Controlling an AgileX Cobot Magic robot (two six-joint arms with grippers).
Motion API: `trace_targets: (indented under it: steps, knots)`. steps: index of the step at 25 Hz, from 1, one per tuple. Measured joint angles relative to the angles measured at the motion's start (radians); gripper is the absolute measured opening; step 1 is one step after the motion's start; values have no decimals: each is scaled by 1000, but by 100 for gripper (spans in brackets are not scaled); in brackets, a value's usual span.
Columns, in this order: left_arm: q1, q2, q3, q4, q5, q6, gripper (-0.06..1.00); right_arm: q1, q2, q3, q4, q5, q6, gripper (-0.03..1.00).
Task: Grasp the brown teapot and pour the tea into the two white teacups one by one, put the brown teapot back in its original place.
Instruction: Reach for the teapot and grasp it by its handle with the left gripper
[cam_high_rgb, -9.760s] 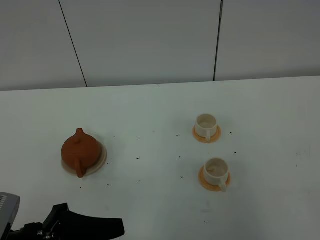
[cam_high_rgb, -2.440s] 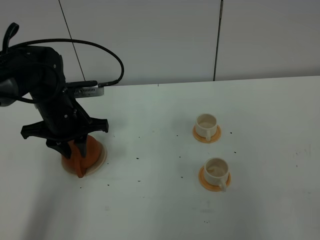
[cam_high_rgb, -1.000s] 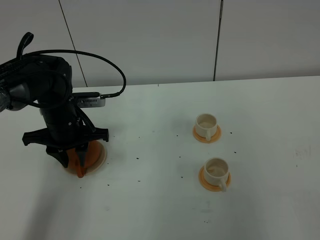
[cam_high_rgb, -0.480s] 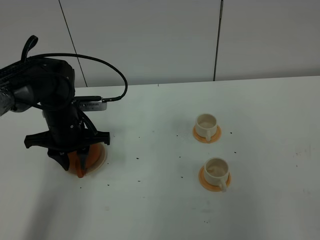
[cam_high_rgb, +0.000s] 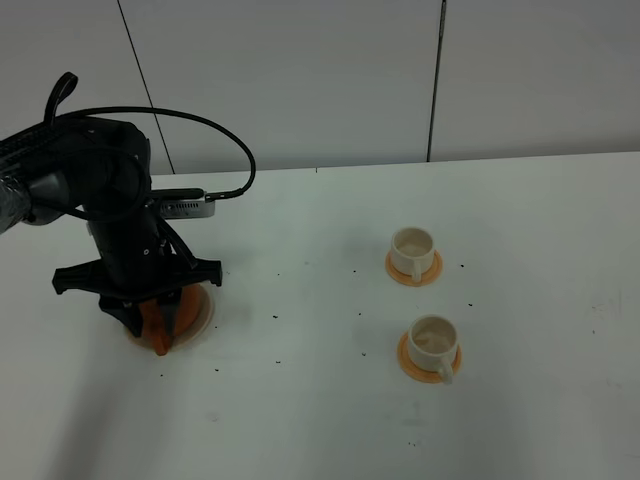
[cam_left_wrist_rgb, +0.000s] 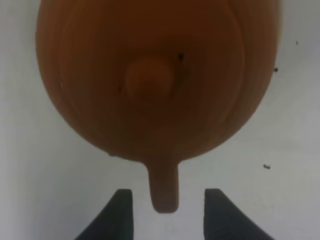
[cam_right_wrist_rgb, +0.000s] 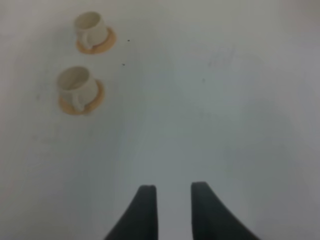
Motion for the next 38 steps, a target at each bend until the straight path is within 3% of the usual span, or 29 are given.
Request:
trace_targets:
  steps: [38]
  knots:
    - [-8, 34, -1, 12, -28, -1, 40, 0, 0, 0, -9, -1, 6, 23]
